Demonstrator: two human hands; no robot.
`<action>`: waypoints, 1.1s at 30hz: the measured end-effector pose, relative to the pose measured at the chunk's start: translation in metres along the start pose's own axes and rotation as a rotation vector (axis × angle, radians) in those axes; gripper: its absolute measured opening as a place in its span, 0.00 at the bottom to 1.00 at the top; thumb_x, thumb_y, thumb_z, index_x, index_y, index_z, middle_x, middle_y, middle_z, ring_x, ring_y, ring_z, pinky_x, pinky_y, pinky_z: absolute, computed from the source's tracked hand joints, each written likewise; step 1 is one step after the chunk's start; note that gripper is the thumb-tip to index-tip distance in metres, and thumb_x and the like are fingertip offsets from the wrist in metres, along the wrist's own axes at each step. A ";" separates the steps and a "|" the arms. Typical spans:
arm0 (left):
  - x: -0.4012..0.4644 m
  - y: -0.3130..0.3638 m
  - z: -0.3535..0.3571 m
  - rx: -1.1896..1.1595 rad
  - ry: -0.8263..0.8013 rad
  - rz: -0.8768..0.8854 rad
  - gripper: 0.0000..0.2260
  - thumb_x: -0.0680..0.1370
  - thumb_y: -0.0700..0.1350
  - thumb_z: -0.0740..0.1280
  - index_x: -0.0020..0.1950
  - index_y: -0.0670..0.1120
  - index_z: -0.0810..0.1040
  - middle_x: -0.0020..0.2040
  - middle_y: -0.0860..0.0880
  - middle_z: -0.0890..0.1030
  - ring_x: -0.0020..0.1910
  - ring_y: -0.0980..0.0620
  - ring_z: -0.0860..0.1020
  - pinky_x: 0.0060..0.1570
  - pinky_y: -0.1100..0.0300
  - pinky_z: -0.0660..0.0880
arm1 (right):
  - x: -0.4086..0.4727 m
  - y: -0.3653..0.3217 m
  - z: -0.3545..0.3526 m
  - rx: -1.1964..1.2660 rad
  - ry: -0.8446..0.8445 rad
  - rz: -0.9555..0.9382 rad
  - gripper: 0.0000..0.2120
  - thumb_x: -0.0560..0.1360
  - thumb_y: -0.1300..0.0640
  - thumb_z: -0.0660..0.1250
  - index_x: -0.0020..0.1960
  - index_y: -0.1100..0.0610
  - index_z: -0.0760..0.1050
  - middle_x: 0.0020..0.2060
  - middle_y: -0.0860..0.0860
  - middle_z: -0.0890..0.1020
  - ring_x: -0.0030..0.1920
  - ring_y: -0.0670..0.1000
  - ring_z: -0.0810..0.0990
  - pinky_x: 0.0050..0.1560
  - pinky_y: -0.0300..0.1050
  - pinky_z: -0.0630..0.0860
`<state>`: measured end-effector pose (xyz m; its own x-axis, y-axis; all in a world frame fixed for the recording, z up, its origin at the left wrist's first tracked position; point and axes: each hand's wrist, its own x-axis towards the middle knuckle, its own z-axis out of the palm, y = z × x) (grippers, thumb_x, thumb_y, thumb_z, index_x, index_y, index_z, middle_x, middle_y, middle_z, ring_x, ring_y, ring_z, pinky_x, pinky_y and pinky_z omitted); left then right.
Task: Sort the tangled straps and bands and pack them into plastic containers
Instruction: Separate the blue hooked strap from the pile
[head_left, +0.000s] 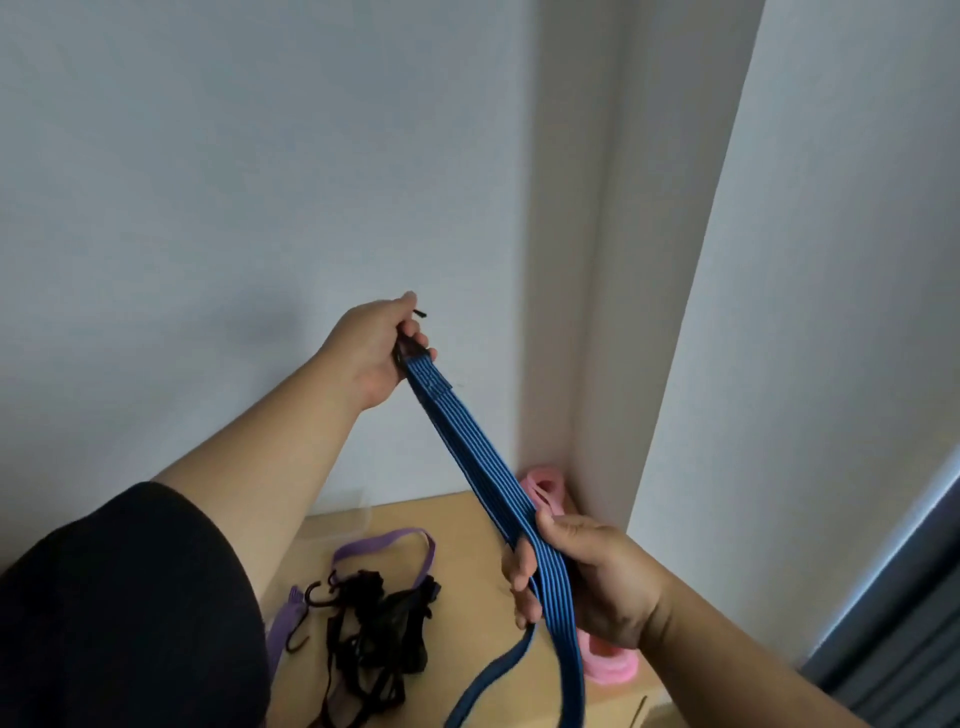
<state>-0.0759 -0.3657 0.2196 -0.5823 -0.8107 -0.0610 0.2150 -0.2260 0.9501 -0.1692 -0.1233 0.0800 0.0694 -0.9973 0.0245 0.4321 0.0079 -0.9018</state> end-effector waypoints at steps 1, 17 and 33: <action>0.000 -0.009 -0.008 0.004 0.021 -0.014 0.07 0.82 0.44 0.65 0.46 0.45 0.72 0.29 0.50 0.69 0.30 0.51 0.72 0.37 0.54 0.78 | -0.004 0.003 -0.002 0.037 0.004 0.007 0.21 0.79 0.46 0.68 0.44 0.66 0.79 0.39 0.61 0.76 0.34 0.56 0.79 0.45 0.53 0.78; -0.053 -0.209 -0.120 0.060 0.379 -0.512 0.07 0.84 0.42 0.61 0.52 0.40 0.74 0.44 0.42 0.79 0.41 0.45 0.80 0.30 0.54 0.81 | -0.026 0.010 -0.013 -0.144 0.081 0.340 0.19 0.80 0.50 0.63 0.41 0.64 0.80 0.34 0.58 0.80 0.30 0.54 0.79 0.37 0.46 0.79; -0.128 -0.204 -0.038 0.515 -0.364 -0.264 0.15 0.81 0.59 0.59 0.52 0.50 0.80 0.43 0.56 0.82 0.51 0.56 0.79 0.64 0.54 0.71 | 0.006 0.017 -0.010 -0.285 -0.067 0.490 0.18 0.81 0.48 0.62 0.45 0.61 0.80 0.37 0.56 0.80 0.33 0.53 0.79 0.41 0.47 0.79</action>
<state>-0.0156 -0.2361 0.0216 -0.8099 -0.5101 -0.2896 -0.3186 -0.0320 0.9474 -0.1707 -0.1294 0.0609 0.2613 -0.8754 -0.4068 0.0759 0.4387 -0.8954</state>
